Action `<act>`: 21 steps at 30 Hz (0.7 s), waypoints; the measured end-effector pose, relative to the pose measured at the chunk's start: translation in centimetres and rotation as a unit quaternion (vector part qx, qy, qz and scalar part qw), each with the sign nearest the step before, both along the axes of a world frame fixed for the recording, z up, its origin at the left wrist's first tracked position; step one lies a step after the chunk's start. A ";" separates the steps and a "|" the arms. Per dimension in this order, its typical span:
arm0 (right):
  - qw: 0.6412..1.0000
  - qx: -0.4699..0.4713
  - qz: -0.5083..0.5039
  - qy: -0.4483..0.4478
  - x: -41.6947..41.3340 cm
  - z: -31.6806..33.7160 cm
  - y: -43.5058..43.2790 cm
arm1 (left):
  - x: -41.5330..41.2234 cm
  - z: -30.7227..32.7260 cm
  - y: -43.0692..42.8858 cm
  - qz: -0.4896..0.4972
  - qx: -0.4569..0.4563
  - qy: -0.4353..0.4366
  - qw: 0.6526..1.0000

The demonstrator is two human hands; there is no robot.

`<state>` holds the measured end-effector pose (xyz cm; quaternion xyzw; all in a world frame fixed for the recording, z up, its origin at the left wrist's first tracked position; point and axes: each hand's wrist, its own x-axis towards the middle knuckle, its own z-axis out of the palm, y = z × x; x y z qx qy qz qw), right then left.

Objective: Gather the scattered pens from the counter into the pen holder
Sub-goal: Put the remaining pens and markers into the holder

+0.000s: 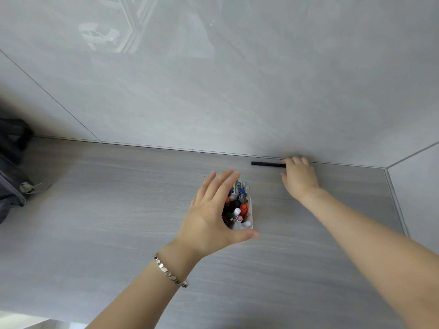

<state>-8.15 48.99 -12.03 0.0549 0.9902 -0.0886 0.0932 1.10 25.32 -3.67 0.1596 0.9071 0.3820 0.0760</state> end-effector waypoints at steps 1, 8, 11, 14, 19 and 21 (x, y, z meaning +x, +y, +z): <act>1.000 -0.009 -0.022 -0.005 0.1 -0.1 0.0 | -0.2 0.1 0.3 0.000 -0.027 0.014 1.000; 0.995 -0.089 -0.039 -0.031 4.1 2.2 1.3 | -0.2 -0.8 0.7 0.009 0.024 0.068 0.997; 0.966 -0.254 -0.050 0.009 7.0 5.9 1.0 | 0.0 -1.4 0.4 0.003 0.047 0.088 0.995; 0.932 -0.354 -0.062 0.051 9.8 10.1 0.4 | 0.1 -1.6 0.5 -0.002 0.059 0.095 0.994; 0.936 -0.350 -0.003 0.034 10.6 13.4 -1.1 | 0.1 -1.4 0.6 -0.015 0.061 0.108 0.992; 0.951 -0.306 0.047 0.010 9.8 14.1 -2.0 | 0.3 -1.3 0.7 -0.021 0.062 0.115 0.991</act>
